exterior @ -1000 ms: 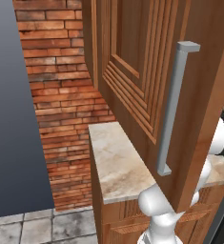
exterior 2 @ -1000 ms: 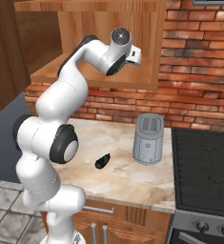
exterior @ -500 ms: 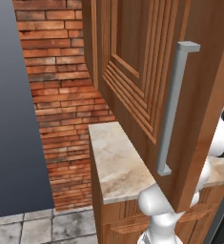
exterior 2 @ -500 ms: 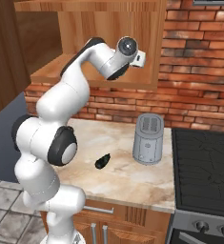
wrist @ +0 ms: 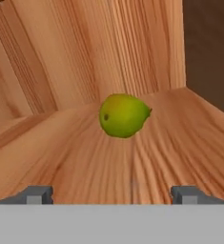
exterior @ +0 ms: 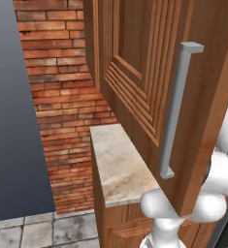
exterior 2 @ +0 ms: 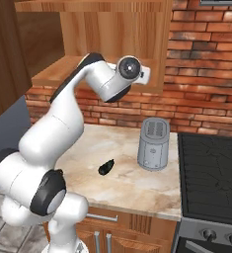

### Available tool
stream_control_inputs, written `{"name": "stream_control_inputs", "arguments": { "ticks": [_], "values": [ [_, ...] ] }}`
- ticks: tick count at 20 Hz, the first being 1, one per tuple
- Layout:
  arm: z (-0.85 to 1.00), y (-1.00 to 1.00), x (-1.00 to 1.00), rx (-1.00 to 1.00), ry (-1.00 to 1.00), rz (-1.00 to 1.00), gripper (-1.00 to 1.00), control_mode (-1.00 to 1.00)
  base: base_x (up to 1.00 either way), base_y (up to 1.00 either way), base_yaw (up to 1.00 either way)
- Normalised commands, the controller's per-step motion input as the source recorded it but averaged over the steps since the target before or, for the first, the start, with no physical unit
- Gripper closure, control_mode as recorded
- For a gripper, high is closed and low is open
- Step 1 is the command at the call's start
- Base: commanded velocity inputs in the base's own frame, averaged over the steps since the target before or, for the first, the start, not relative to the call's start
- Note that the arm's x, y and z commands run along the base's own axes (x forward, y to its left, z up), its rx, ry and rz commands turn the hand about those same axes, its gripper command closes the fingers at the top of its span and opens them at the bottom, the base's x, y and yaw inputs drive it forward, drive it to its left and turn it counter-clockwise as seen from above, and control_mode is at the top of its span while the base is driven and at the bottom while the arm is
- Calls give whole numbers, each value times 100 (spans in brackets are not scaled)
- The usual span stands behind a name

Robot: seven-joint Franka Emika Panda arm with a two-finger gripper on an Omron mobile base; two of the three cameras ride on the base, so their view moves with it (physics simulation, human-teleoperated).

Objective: Pick the pear, eggplant from the counter and place them in the cabinet. Then close the cabinet.

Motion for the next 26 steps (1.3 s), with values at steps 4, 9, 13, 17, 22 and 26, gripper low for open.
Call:
{"name": "stream_control_inputs", "arguments": {
  "ticks": [4,9,13,17,22,26],
  "values": [
    [-1,9,-100,0,25,0,-100,-100,0,0,0],
    [-43,26,-100,0,37,0,-100,-100,0,0,0],
    [-100,58,-68,0,23,0,-100,-100,0,0,0],
    [-100,51,-27,0,10,-1,-100,-100,0,0,0],
    [-100,17,0,0,4,-7,-100,-100,0,0,0],
    [-95,0,12,0,4,-9,-100,-100,0,0,0]
  ]
}}
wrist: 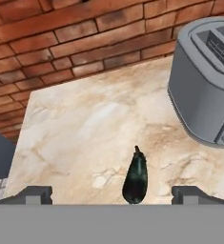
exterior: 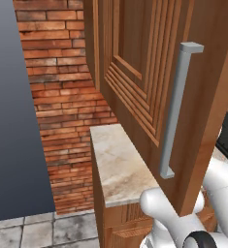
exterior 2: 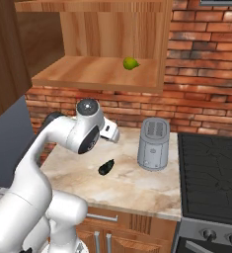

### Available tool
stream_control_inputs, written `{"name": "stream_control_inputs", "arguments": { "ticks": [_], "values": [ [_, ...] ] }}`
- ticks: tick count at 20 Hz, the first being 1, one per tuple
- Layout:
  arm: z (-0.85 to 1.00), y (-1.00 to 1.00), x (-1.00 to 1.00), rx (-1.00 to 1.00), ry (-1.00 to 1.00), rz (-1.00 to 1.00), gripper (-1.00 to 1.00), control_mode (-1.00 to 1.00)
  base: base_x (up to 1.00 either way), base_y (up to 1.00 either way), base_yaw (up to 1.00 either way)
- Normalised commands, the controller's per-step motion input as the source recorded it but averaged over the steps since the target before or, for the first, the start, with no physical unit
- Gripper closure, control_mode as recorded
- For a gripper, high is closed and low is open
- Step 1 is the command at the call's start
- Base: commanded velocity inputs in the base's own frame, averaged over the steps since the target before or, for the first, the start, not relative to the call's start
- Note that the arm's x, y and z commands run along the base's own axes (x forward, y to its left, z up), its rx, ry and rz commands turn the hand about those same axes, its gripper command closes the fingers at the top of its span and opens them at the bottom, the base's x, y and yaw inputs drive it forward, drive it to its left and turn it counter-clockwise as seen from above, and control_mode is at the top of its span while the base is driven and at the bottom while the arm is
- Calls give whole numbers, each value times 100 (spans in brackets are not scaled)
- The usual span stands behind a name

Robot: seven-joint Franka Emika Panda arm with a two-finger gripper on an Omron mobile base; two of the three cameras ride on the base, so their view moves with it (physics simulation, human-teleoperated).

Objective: Pick the pear, eggplant from the counter and place them in the cabinet. Then close the cabinet.

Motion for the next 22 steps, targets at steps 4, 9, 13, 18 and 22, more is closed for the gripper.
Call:
{"name": "stream_control_inputs", "arguments": {
  "ticks": [4,9,13,18,22],
  "values": [
    [-84,0,29,0,9,-11,-100,-100,0,0,0],
    [-71,0,27,0,6,-8,-100,-100,0,0,0],
    [-49,0,29,0,0,-4,-100,-100,0,0,0],
    [-46,-2,23,0,3,-5,-100,-100,0,0,0],
    [-59,-14,10,0,8,-3,-100,-100,0,0,0]
  ]
}}
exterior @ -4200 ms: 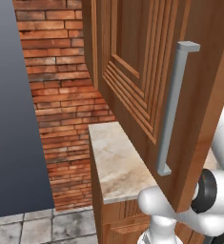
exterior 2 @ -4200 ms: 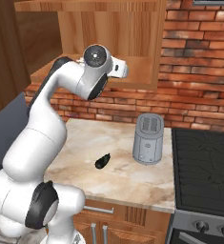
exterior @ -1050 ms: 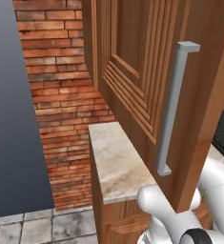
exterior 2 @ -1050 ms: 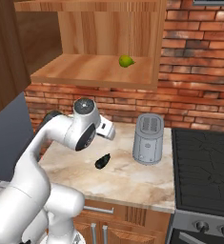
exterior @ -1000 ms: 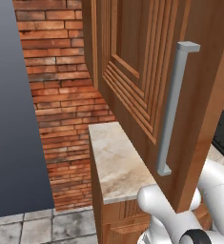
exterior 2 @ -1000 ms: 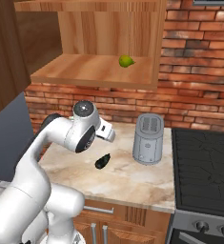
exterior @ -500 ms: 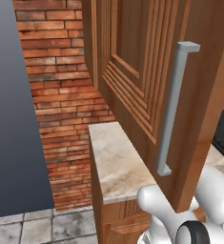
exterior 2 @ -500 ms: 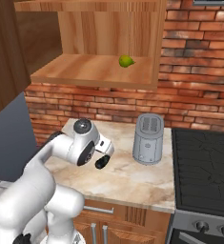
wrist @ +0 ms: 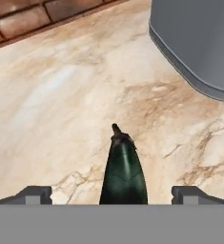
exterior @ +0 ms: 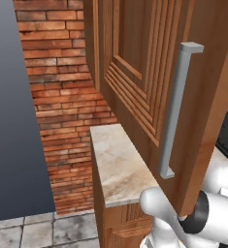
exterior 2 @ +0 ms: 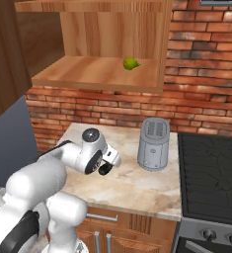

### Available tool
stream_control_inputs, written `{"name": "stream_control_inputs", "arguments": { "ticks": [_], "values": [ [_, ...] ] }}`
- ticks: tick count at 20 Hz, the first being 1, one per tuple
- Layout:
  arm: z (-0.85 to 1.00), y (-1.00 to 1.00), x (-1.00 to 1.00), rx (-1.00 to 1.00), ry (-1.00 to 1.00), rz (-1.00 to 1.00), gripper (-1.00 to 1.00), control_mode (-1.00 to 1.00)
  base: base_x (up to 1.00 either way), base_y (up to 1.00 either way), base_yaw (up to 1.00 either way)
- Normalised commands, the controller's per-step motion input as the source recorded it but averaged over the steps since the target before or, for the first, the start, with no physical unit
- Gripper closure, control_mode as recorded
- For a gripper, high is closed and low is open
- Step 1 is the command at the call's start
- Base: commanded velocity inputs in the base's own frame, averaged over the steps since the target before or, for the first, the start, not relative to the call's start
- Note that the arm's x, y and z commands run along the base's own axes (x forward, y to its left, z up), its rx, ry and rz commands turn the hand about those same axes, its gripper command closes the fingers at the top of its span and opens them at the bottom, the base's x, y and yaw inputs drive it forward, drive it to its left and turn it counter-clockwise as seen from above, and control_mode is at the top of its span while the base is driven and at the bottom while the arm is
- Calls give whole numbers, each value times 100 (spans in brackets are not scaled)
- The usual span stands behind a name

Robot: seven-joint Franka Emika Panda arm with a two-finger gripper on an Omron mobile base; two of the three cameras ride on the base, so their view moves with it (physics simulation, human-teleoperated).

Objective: Pick the pear, eggplant from the counter and place them in the cabinet. Then close the cabinet.

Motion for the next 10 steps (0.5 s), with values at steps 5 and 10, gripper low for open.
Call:
{"name": "stream_control_inputs", "arguments": {
  "ticks": [5,10],
  "values": [
    [-67,-3,0,0,8,0,-100,-100,0,0,0],
    [-67,-1,0,0,6,0,-100,-100,0,0,0]
  ]
}}
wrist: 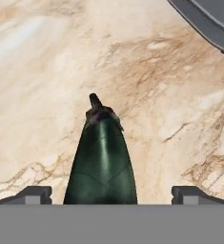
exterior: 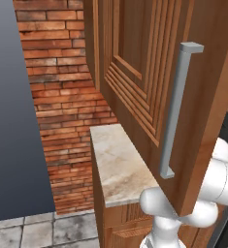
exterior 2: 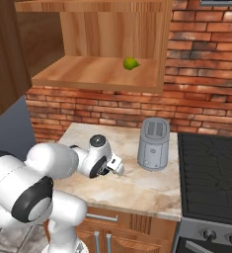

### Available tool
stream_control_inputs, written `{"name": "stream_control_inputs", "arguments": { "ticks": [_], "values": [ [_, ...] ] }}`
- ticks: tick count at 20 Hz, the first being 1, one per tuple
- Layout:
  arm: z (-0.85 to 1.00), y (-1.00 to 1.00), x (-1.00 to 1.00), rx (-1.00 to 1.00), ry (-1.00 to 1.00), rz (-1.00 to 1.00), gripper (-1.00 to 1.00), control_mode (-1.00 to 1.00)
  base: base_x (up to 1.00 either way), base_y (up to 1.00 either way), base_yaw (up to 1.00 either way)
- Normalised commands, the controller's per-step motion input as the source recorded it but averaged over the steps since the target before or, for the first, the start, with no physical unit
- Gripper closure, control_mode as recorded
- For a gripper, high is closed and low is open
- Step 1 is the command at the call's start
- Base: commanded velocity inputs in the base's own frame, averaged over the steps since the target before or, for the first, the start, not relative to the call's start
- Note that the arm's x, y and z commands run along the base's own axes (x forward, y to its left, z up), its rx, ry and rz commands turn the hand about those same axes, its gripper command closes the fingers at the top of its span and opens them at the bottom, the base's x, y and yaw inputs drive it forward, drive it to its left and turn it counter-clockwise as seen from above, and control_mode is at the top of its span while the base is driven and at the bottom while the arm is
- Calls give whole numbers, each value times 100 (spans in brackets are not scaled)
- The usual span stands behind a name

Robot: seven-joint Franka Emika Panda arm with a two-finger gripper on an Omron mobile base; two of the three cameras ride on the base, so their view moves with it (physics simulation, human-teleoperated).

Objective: Pick the pear, eggplant from the counter and place them in the cabinet. Then close the cabinet.

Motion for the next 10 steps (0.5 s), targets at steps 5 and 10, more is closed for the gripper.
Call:
{"name": "stream_control_inputs", "arguments": {
  "ticks": [5,10],
  "values": [
    [-54,0,-1,0,6,-1,-100,-100,0,0,0],
    [-71,6,0,0,5,-1,100,-100,0,0,0]
  ]
}}
